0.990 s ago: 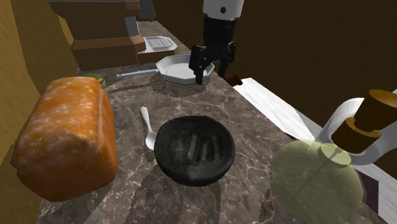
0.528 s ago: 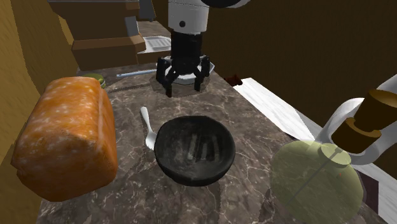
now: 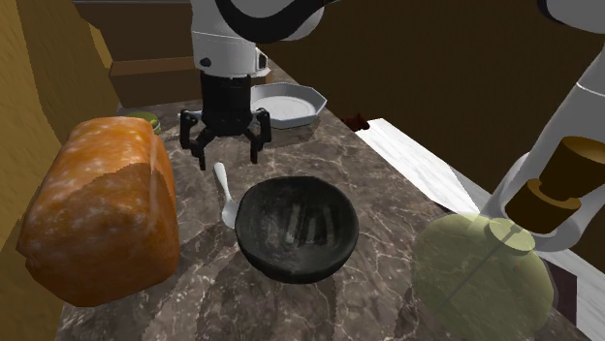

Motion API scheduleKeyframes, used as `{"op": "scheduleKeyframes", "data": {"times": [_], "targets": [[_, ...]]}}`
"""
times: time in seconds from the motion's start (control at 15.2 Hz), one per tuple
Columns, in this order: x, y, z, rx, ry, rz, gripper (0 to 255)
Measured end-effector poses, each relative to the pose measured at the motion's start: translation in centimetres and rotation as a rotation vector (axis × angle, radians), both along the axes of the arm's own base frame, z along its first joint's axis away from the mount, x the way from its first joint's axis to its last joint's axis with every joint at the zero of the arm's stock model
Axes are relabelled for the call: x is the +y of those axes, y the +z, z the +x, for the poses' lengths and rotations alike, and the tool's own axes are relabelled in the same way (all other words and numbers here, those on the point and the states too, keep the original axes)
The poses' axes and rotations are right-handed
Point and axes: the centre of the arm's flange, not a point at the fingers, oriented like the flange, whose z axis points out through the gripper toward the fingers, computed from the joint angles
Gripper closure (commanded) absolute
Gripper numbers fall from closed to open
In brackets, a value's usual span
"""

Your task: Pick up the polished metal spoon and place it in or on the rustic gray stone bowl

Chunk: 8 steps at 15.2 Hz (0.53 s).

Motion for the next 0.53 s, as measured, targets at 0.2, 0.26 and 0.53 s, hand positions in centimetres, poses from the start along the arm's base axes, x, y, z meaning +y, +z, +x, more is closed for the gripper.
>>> {"op": "scheduleKeyframes", "data": {"times": [0.2,0.26,0.53], "targets": [[0.7,-1.4,0.6,0.007,-0.013,0.005,0],[0.9,-1.9,0.6,0.007,-0.014,0.006,0],[1.3,-3.7,0.5,0.007,-0.015,0.006,0]]}}
